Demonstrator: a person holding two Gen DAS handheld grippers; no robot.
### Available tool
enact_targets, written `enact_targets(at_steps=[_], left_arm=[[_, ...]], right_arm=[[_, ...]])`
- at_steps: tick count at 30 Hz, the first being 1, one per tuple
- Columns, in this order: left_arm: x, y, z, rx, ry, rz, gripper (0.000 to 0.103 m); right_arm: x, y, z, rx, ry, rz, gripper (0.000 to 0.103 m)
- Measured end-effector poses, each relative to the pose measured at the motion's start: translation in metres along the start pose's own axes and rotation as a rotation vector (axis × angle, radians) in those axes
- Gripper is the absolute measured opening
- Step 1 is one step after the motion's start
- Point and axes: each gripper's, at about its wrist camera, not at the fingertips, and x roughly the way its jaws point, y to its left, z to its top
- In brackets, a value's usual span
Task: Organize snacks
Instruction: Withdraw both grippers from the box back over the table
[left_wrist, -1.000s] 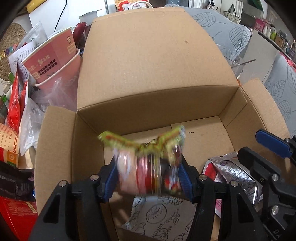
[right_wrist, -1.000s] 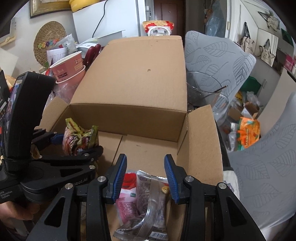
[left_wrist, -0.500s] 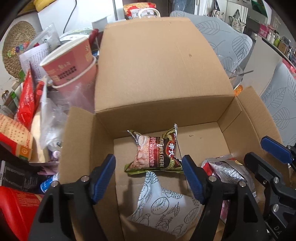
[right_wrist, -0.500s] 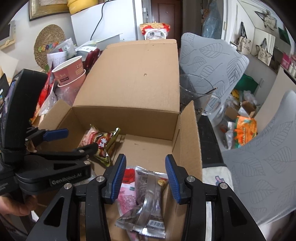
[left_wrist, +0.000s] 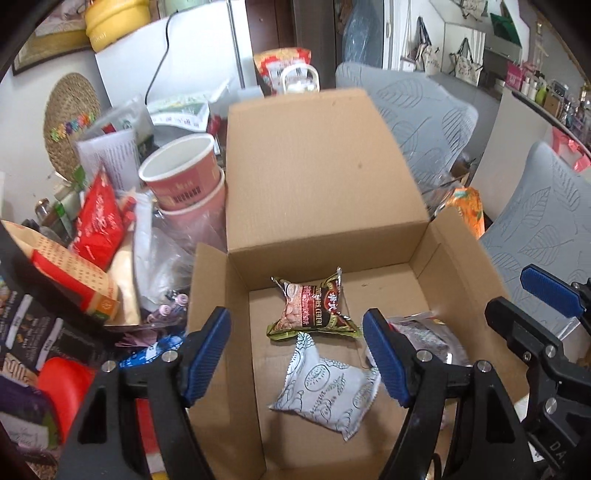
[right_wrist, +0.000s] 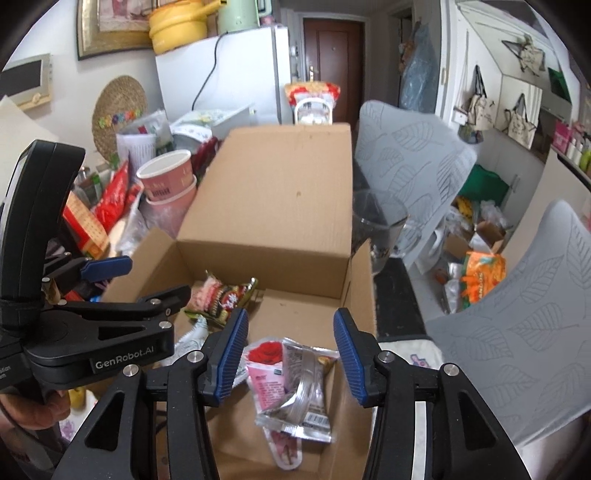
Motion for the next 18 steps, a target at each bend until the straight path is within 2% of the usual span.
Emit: enact_targets(at_steps=[3, 5, 12, 14, 18], left_arm=[[-0.023, 0.002, 0.002, -0.003, -0.038, -0.003, 0.074], [-0.036, 0.001, 0.002, -0.005, -0.062, -0.007, 0.074], [-0.091, 0.000, -0.006, -0.011, -0.144, -0.015, 0.074], [-0.103, -0.001, -0.010, -0.012, -0.164, -0.017, 0.074], [-0.131, -0.002, -0.020, -0.006, -0.204, -0.018, 0.074]], right_arm=[[-0.018, -0.002, 0.002, 0.006, -0.031, -0.005, 0.049], [-0.033, -0.001, 0.002, 0.012, -0.060, -0.006, 0.054], [-0.082, 0.001, 0.000, 0.012, -0.140, -0.011, 0.054], [-0.096, 0.003, -0.003, 0.013, -0.163, -0.011, 0.059], [-0.120, 0.008, -0.008, 0.008, -0.198, -0.013, 0.059]])
